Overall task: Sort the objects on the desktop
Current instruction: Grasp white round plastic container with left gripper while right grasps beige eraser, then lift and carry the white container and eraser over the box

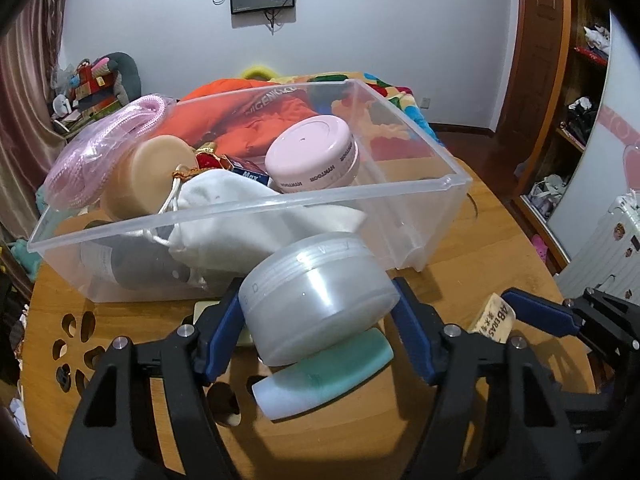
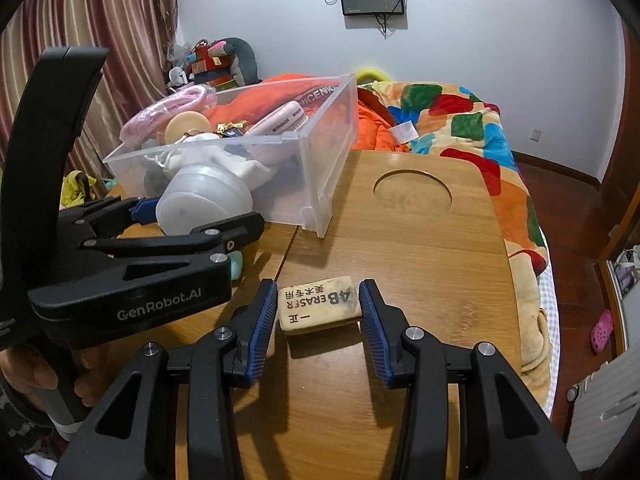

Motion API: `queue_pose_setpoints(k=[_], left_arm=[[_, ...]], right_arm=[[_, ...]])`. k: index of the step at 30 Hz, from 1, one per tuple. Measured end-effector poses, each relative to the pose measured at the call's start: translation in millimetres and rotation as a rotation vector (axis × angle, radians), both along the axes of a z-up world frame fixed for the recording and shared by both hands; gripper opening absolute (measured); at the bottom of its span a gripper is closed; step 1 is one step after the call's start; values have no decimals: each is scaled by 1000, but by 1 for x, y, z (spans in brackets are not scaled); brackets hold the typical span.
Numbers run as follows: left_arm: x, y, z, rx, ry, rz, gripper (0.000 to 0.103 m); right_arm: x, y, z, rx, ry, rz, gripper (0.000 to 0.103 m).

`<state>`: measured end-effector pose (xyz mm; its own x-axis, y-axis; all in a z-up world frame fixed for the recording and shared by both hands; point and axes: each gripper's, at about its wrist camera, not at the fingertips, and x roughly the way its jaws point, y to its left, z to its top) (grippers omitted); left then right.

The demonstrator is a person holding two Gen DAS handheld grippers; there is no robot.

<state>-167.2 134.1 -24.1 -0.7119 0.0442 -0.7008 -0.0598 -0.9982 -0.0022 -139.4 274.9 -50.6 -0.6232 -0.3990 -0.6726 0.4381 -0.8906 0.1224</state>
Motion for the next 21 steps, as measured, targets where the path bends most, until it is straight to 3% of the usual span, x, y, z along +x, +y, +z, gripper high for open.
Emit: queue_pose_setpoints(k=[8,21], left_arm=[[24,-13,18,47,47,-31,70],[49,-39,56,58,146,-9,70]], right_arm=[[7,0,14,-14,20,-8,39],[15,-21,49,-11,104,27,39]])
